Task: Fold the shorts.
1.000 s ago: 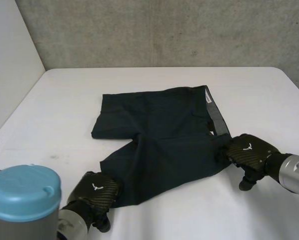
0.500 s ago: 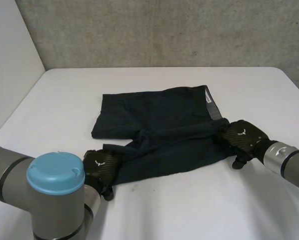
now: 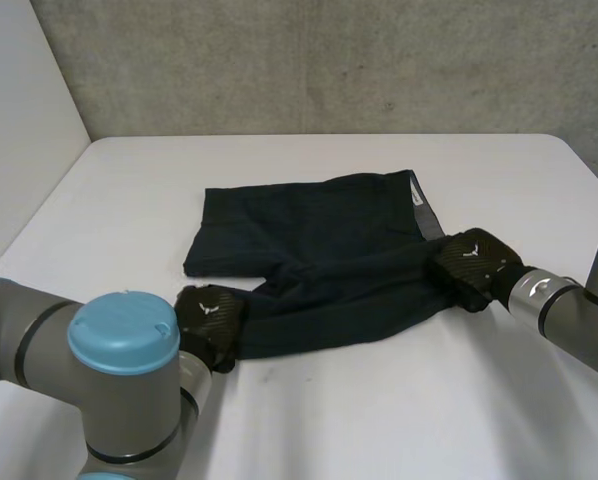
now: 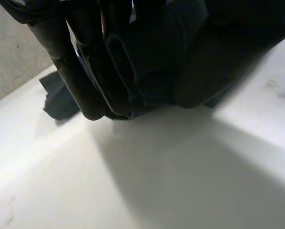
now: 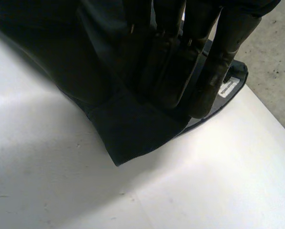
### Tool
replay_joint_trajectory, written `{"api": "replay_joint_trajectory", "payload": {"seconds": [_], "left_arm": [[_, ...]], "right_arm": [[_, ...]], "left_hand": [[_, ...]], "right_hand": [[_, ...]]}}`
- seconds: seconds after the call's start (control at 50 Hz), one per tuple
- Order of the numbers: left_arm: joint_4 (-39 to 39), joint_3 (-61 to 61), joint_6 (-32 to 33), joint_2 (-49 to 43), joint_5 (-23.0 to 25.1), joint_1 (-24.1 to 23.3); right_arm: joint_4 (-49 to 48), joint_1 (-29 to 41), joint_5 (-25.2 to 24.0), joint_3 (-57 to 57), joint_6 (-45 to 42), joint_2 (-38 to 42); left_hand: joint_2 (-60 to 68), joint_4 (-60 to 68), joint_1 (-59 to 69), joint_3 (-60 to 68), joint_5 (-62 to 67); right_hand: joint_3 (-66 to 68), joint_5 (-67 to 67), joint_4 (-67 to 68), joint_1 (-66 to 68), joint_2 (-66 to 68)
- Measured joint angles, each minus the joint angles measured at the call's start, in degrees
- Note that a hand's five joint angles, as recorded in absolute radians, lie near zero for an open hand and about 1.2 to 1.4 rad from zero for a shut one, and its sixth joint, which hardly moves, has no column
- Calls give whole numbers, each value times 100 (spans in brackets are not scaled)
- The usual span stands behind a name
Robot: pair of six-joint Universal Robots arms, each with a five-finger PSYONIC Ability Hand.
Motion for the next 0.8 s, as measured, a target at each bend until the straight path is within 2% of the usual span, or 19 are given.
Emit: {"api": "replay_joint_trajectory", "payload": {"seconds": [0.14,0.3,0.52,0.68,0.8], "left_arm": [[-160,-27,196,743,27,127],[-999,-87,1261,2488,55,259],[-2156,-151,1995,4262,95,243],[-2451,-477,2110,4453,282,237],[-2205,-670,2067,3589,401,306]], "right_arm": [[272,-6,33,106,0,-397],[1897,-60,34,46,-58,-1640],[3843,-88,3,-124,-311,-3554],[4148,-52,11,95,-589,-3986],[3933,-5,12,404,-571,-3392]], "left_hand": [[5,36,0,38,0],[5,37,0,57,0],[5,38,0,64,-1],[5,38,0,64,0],[31,38,0,64,-1]], "right_hand": [[0,0,0,0,0],[0,3,0,0,0],[0,33,2,0,0],[0,156,3,85,0],[0,157,6,107,0]]}}
